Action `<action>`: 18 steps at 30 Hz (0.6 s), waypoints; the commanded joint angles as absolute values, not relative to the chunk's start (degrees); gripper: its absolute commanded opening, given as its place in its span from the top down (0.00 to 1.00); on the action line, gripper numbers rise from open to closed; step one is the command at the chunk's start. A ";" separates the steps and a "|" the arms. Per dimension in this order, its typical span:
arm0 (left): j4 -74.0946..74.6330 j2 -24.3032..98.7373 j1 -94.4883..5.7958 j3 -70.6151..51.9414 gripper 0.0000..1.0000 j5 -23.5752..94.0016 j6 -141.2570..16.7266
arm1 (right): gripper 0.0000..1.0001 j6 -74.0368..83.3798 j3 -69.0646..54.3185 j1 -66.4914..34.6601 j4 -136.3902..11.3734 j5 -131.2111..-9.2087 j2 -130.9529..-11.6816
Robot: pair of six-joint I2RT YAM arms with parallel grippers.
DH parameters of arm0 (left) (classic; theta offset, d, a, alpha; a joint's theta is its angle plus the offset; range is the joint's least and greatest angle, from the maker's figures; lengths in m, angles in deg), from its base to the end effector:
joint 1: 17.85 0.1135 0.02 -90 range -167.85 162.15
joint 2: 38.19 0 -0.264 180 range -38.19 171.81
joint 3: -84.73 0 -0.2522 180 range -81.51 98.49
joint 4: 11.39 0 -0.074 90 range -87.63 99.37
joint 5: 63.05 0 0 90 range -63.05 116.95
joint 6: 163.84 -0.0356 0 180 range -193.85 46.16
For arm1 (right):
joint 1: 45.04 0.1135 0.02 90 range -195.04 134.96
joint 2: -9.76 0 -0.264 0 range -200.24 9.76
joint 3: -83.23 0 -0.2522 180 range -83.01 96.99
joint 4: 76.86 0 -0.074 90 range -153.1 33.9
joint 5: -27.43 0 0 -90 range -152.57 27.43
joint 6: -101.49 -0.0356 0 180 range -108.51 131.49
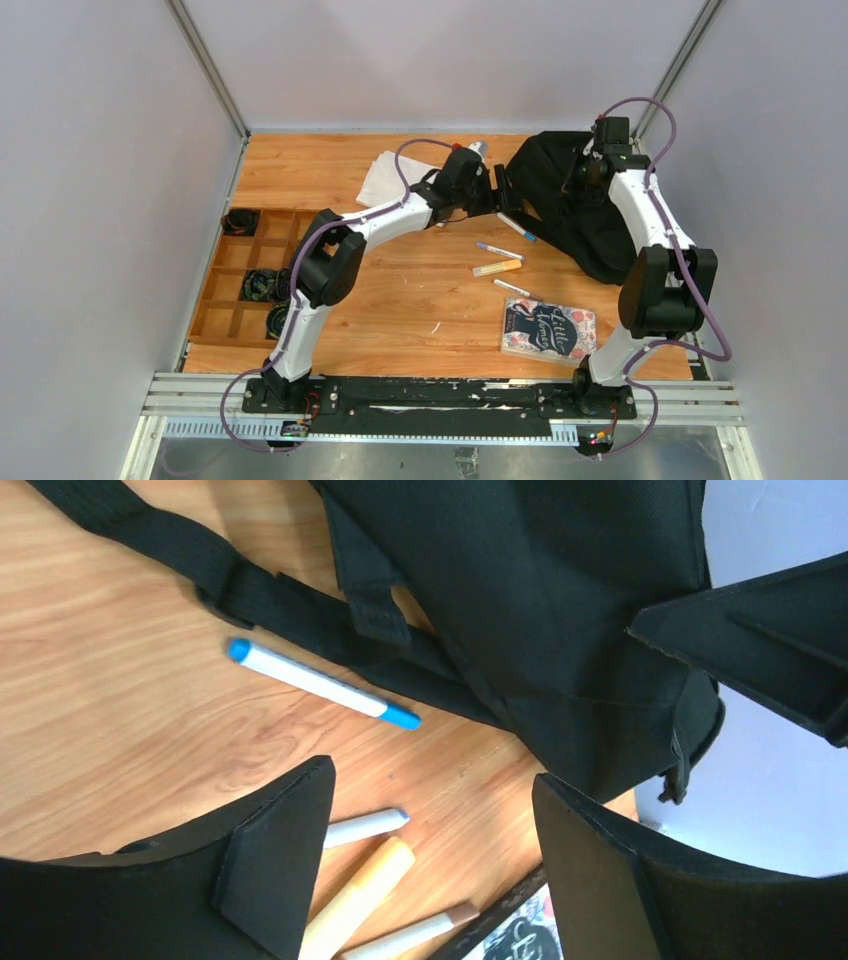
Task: Pack the student bag
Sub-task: Adjust the student bag at the center of the board.
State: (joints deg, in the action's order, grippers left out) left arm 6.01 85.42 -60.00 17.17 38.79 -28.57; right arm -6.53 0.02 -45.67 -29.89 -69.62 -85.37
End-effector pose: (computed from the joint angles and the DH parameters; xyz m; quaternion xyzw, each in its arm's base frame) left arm 0.3726 -0.3471 0.2325 0.0294 0.8563 -0.4152 0.3060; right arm 0.3726 0.0003 0.3060 0.1265 0.9147 0.1136 0.3665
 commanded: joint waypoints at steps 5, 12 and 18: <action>-1.91 93.08 -63.15 24.10 0.25 36.61 -14.72 | 1.00 -11.40 3.70 -48.56 -35.06 -74.63 -86.46; -4.12 100.77 -63.46 31.03 0.27 38.61 -11.05 | 1.00 -11.04 3.94 -48.81 -35.00 -74.23 -86.64; -7.25 107.01 -63.59 35.03 0.29 42.41 -8.37 | 1.00 -10.90 3.71 -49.30 -34.98 -74.55 -87.14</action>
State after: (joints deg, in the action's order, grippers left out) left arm -3.63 103.21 -63.30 31.18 39.51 -11.13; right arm -9.79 1.04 -47.92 -32.08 -73.64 -87.23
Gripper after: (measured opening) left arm 0.721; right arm 0.029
